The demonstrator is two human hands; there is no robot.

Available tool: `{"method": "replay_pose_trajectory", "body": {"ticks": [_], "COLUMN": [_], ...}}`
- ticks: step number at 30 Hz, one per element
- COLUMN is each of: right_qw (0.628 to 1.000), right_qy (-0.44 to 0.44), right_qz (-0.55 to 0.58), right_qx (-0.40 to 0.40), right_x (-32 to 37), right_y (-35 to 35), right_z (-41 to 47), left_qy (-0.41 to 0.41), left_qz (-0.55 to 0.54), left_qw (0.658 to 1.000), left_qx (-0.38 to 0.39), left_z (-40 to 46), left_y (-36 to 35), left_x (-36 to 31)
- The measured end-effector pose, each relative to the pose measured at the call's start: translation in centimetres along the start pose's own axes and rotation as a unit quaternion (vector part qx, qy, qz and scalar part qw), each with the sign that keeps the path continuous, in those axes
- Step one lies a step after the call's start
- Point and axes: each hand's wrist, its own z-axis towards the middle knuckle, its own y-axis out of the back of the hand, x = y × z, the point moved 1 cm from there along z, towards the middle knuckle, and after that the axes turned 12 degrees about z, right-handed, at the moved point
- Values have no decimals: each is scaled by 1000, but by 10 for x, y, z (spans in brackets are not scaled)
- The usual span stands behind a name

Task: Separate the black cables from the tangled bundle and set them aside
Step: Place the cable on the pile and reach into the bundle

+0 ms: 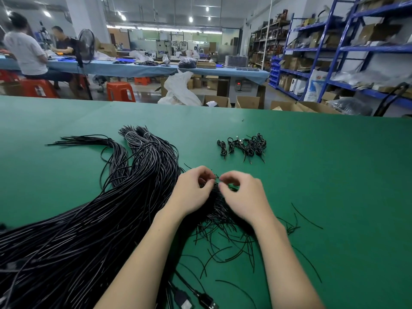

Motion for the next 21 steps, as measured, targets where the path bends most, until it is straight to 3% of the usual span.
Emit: {"method": "replay_pose_trajectory", "body": {"ticks": [3,6,9,11,13,16,19,21], "right_qw": [999,998,999,998,997,997,995,994], "right_qy": [0,-1,0,11,17,19,35,42], "right_qz": [-36,-57,-34,-17,-3,13,36,46], "right_qx": [-6,-20,-41,-61,-73,-72,-86,-89], "right_x": [-11,-13,-14,-15,-15,-13,-9,-6], "right_y": [-12,-17,-19,-21,-22,-23,-24,-26], "right_z": [-19,-18,-18,-21,-25,-26,-27,-28], "left_qy": [3,73,143,162,170,167,166,193], "left_qz": [98,259,416,457,461,432,317,209], "left_qw": [995,956,897,875,871,886,931,957], "left_qx": [-37,-117,-50,11,29,-6,-67,-63], "left_z": [2,1,1,2,2,4,6,7], "left_y": [4,13,21,24,24,23,26,28], "left_x": [1,5,16,19,18,16,10,6]}}
